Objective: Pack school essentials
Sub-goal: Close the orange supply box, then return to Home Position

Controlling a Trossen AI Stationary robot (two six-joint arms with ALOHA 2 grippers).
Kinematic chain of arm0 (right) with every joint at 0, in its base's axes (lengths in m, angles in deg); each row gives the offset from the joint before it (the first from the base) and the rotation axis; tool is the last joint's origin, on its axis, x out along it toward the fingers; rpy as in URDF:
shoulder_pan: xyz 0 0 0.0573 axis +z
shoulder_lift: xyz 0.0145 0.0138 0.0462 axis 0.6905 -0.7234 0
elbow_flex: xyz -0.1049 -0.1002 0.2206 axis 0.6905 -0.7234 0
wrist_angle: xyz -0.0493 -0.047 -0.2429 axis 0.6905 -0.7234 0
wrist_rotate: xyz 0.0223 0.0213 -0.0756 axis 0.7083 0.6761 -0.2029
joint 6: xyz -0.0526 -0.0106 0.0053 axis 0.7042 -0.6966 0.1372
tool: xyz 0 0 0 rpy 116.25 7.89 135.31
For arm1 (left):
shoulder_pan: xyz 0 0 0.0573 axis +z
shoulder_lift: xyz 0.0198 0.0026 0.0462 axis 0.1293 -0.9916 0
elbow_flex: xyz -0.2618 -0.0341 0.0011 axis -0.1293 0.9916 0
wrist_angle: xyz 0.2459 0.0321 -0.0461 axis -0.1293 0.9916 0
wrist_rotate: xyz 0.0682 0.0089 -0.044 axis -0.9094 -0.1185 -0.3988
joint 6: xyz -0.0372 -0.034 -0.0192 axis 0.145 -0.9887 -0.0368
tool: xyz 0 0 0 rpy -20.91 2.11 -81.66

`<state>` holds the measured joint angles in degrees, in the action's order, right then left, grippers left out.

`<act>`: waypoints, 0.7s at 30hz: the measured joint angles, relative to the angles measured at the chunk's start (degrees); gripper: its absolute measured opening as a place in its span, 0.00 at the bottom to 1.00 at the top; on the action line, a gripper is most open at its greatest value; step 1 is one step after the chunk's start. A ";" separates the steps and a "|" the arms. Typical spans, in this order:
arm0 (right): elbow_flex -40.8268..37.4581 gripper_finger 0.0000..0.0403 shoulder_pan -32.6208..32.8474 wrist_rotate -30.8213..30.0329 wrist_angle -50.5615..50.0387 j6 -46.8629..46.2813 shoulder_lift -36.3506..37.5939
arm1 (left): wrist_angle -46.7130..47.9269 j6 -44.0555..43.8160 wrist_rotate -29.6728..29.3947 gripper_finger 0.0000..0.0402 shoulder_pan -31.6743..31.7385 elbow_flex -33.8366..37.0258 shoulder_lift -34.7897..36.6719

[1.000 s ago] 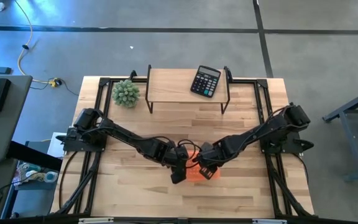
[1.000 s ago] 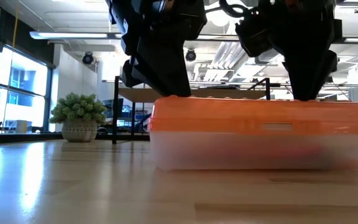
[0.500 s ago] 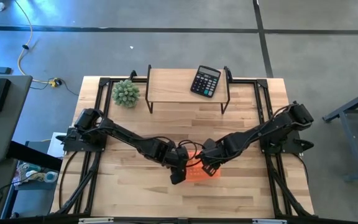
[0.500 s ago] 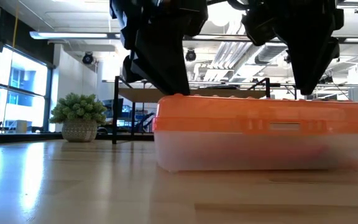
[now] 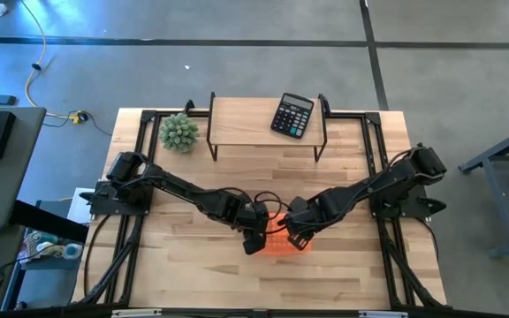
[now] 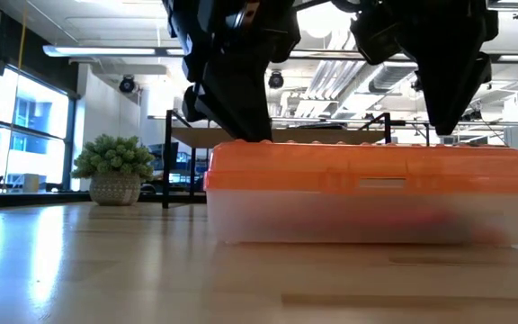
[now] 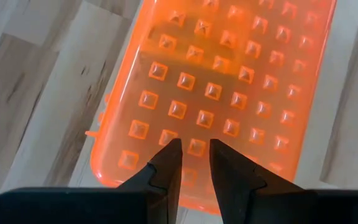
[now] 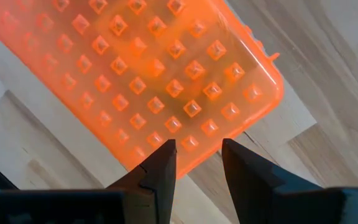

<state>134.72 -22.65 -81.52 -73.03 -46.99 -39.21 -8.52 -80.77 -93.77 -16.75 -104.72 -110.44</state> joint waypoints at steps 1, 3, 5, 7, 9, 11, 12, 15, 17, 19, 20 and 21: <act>0.00 0.30 0.02 0.01 0.00 0.27 0.00 | 0.00 0.00 0.04 0.18 0.00 0.00 0.00; 0.00 0.30 0.03 0.16 -0.21 0.86 0.65 | 0.01 0.07 0.44 0.18 -0.02 0.00 0.04; 0.00 0.30 0.03 0.04 -0.34 1.37 2.09 | 0.52 0.45 0.89 0.18 -0.02 0.00 0.85; 0.02 0.30 0.04 -0.57 -0.63 1.50 4.08 | 0.20 0.91 1.05 0.18 -0.02 -0.13 1.59; 0.04 0.30 0.04 -1.87 -0.57 1.88 6.36 | 2.02 1.31 1.19 0.18 -0.02 0.00 2.80; 0.04 0.30 0.04 -3.39 -0.51 2.87 8.88 | 0.86 2.62 1.40 0.18 0.31 -0.13 3.68; 0.04 0.30 0.04 -4.04 0.13 4.07 10.04 | 2.12 3.20 1.53 0.18 0.48 -0.06 4.47; 0.05 0.30 -0.01 -6.82 3.27 10.42 13.48 | 2.53 5.18 1.64 0.18 1.41 -0.04 6.58; 0.08 0.30 -0.35 -9.29 5.78 15.95 15.71 | 3.88 6.39 1.99 0.18 2.39 0.05 8.27; 0.09 0.30 -0.37 -12.95 6.73 20.94 17.88 | 3.66 7.91 2.94 0.18 3.52 0.03 10.40; 0.09 0.30 -0.48 -14.97 7.73 23.79 18.99 | 4.06 9.02 3.34 0.18 4.13 0.03 11.77; 0.10 0.30 -0.50 -16.78 8.55 26.50 20.07 | 4.38 10.10 3.81 0.18 4.73 0.07 13.05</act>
<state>134.82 -23.16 -98.30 -64.48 -20.49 -19.14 -4.14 -70.68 -89.96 -12.02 -104.65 -97.39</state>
